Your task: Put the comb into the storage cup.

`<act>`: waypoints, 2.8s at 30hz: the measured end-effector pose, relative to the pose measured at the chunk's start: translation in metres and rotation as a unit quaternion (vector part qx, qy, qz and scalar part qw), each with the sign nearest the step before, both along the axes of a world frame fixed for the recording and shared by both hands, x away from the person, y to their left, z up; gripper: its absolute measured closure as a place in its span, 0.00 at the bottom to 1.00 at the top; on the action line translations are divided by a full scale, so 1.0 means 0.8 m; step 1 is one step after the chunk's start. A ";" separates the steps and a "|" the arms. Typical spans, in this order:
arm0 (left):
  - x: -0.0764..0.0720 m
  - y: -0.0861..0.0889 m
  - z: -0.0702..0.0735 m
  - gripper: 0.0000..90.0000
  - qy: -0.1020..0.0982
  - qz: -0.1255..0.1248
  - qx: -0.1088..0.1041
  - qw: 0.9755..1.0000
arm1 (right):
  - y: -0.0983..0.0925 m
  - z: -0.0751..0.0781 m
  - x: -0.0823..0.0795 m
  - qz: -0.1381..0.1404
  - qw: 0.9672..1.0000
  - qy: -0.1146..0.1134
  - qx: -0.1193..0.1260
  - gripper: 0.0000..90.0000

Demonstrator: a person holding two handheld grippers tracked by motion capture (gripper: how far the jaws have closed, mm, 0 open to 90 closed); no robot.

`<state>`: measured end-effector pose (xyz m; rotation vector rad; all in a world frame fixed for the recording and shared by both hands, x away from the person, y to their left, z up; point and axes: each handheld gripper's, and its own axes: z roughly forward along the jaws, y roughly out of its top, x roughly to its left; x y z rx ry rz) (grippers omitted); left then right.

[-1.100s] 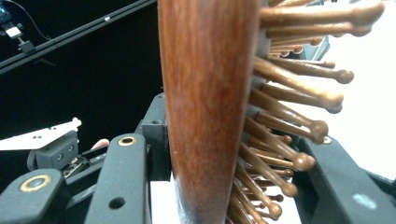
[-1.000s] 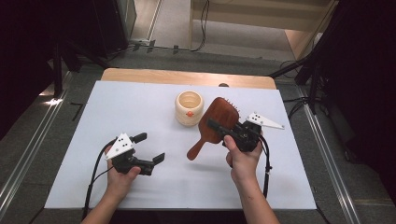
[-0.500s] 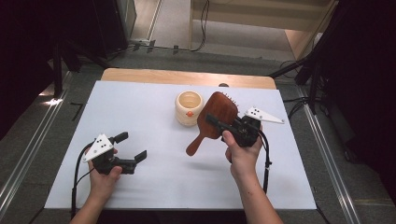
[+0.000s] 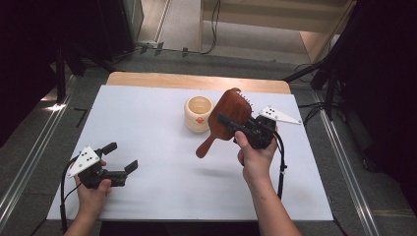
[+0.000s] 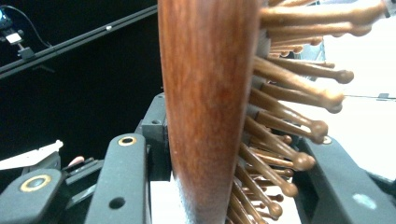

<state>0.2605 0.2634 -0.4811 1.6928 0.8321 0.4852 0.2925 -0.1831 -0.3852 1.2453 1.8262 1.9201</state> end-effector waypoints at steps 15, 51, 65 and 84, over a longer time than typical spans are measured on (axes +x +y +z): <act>-0.008 0.005 -0.003 0.00 -0.013 0.004 -0.001 1.000 | -0.008 0.021 0.012 -0.010 1.000 -0.010 0.000 0.58; -0.008 0.005 -0.008 0.00 -0.004 0.000 -0.006 1.000 | -0.009 0.060 0.057 -0.036 0.999 -0.024 -0.006 0.58; -0.007 0.005 -0.008 0.00 -0.004 -0.001 -0.009 1.000 | -0.006 0.063 0.075 -0.044 0.999 -0.021 -0.008 0.58; -0.008 0.004 -0.008 0.00 -0.006 -0.004 -0.008 1.000 | 0.000 0.067 0.099 -0.051 0.998 -0.021 -0.009 0.58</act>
